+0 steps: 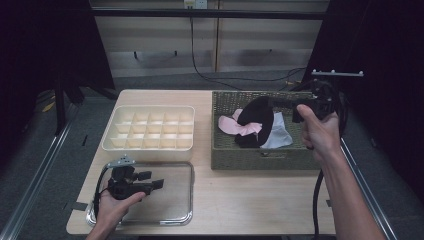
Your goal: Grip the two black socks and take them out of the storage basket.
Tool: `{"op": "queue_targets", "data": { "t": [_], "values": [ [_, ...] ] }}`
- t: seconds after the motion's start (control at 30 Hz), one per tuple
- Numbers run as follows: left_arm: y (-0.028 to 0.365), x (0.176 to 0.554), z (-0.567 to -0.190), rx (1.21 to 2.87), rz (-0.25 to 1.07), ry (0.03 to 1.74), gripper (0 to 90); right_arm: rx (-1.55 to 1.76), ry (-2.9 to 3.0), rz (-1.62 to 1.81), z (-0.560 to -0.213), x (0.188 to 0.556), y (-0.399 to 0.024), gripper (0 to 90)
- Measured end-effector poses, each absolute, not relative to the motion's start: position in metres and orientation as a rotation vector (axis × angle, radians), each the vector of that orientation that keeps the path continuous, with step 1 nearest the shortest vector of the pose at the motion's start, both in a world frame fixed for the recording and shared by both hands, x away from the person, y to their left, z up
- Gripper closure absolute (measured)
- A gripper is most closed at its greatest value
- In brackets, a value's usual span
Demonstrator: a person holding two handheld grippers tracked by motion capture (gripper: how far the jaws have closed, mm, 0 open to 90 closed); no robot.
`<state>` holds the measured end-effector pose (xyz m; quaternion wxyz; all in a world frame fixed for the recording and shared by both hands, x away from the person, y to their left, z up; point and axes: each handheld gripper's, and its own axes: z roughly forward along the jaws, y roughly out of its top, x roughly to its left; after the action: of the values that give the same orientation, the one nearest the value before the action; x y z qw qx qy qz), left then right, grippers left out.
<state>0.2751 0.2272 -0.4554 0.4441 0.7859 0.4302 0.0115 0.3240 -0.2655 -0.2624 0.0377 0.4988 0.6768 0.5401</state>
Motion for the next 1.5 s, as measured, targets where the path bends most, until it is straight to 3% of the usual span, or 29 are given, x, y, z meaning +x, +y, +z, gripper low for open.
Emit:
{"op": "queue_targets", "data": {
  "t": [0.87,1.5],
  "values": [
    [0.229,0.275,-0.455,1.96,0.029,1.057,33.1,1.435,2.154,1.737,-0.269,0.274,-0.247,86.7],
    [0.226,0.274,-0.456,1.968,0.026,1.049,33.0,1.517,2.221,1.708,-0.324,0.244,-0.245,86.7]
  ]
}}
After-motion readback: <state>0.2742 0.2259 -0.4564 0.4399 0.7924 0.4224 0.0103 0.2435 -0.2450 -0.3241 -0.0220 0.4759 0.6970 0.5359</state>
